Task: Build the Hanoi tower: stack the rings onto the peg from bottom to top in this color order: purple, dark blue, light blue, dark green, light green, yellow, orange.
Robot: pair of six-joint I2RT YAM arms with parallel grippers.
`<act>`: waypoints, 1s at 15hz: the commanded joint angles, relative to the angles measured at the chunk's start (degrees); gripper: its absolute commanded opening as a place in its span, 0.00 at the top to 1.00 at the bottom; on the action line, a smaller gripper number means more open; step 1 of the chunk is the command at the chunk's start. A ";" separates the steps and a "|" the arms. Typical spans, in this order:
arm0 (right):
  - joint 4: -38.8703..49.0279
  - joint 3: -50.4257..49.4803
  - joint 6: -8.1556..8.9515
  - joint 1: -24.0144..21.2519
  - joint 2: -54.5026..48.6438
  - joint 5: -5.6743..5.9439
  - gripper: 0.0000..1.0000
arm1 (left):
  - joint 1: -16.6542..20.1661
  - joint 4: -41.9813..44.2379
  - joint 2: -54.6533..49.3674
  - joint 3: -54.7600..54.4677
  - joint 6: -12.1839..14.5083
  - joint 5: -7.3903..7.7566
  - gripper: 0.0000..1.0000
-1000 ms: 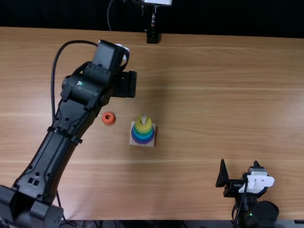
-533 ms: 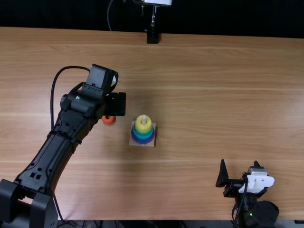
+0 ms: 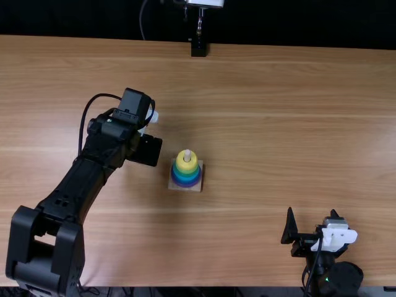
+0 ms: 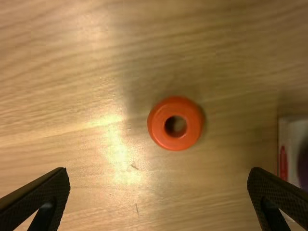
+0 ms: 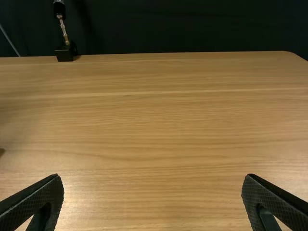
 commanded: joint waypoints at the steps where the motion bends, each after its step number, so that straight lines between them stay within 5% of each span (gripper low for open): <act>1: -4.14 -4.42 -0.10 -0.51 -0.73 0.13 0.00 | -0.23 0.18 1.66 -0.98 2.28 0.06 0.00; 15: -4.14 -4.42 -0.10 -0.51 -0.73 0.13 0.00 | -0.15 1.02 10.19 1.31 3.23 -0.36 0.00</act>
